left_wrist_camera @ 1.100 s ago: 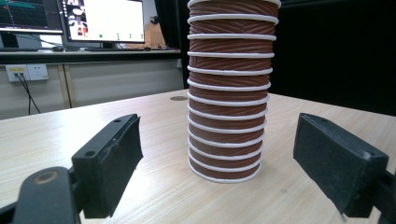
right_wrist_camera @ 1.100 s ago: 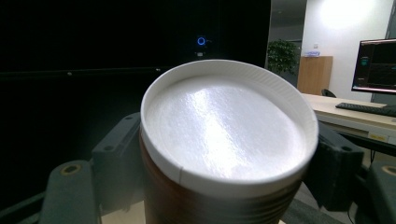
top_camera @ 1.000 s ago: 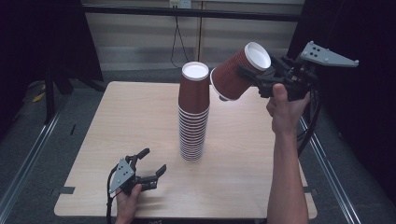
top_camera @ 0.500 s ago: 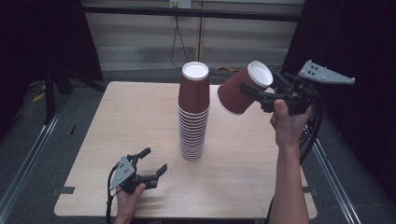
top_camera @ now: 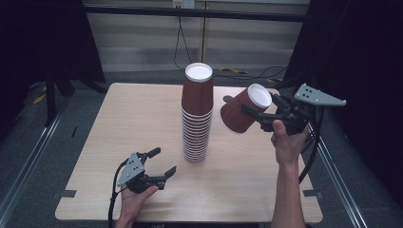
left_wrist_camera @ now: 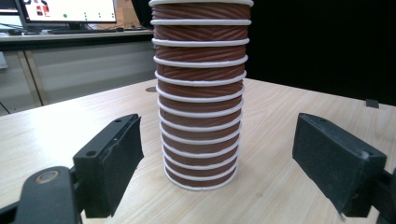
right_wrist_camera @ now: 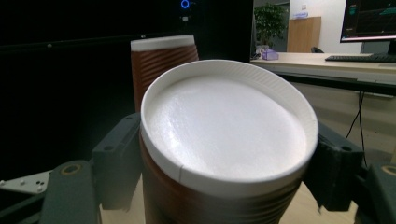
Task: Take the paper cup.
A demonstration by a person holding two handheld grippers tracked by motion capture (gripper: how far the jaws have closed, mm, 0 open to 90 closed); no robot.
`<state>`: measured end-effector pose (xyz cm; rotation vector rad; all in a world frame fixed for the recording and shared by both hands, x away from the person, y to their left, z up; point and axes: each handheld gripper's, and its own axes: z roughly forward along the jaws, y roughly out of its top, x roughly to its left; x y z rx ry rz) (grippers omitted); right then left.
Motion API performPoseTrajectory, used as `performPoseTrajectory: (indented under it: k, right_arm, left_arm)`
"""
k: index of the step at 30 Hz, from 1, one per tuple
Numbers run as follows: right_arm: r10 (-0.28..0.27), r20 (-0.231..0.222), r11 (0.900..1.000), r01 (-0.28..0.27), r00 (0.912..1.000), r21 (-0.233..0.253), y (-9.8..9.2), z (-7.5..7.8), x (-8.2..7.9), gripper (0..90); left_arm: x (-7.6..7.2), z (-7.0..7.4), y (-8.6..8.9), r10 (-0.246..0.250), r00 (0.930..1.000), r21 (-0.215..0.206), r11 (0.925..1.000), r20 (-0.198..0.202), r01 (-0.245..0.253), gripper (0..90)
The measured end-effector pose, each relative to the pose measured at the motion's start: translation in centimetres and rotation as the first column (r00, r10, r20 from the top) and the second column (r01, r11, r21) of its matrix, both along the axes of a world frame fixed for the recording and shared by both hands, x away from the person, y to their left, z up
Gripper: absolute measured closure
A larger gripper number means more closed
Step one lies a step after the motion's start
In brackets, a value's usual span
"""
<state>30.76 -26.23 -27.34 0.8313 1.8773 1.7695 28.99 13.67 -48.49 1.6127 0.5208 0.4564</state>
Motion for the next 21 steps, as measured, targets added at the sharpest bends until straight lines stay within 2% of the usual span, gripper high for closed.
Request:
performPoseTrajectory:
  k: [1, 6, 8, 9, 13, 15, 18, 21]
  right_arm:
    - [-0.004, -0.013, 1.000, 0.004, 0.9999, 0.000, 0.0, -0.7, -0.2, 23.8]
    - [0.006, -0.038, 1.000, -0.005, 0.9993, 0.006, 0.0, -2.3, -0.5, 23.8]
    - [0.012, -0.043, 1.000, -0.012, 0.9990, 0.010, 0.1, -3.0, -0.6, 23.8]
    - [0.016, -0.052, 1.000, -0.015, 0.9985, 0.007, 0.2, -3.3, -0.7, 23.8]
    - [0.032, -0.065, 0.999, -0.032, 0.9974, 0.000, 0.7, -4.4, -0.9, 23.8]
    - [0.040, -0.076, 0.999, -0.040, 0.9963, -0.002, 1.0, -4.9, -0.9, 23.8]
    - [0.050, -0.090, 0.999, -0.050, 0.9947, -0.001, 1.4, -5.9, -1.0, 23.8]
    - [0.062, -0.106, 0.998, -0.063, 0.9924, -0.011, 1.9, -6.5, -0.9, 23.8]
  left_arm:
    - [0.1, 0.2, -0.2, -0.008, 1.0000, 0.011, 0.9999, -0.001, 0.008, 16.0]
    - [0.2, 0.7, -0.7, -0.051, 0.9983, -0.007, 0.9987, -0.029, 0.051, 16.8]
    - [0.1, 1.0, -0.9, -0.048, 0.9986, -0.006, 0.9988, -0.020, 0.048, 16.9]
    - [0.2, 1.1, -1.0, -0.062, 0.9979, 0.000, 0.9981, -0.017, 0.062, 16.8]
    - [0.2, 1.6, -1.4, -0.077, 0.9970, -0.019, 0.9969, -0.015, 0.076, 16.7]
    - [0.3, 1.9, -1.6, -0.090, 0.9959, -0.004, 0.9959, -0.001, 0.090, 16.3]
    - [0.5, 2.6, -1.9, -0.131, 0.9913, -0.044, 0.9906, -0.017, 0.130, 15.6]
    - [0.5, 3.2, -2.4, -0.134, 0.9910, -0.035, 0.9904, -0.002, 0.134, 15.6]
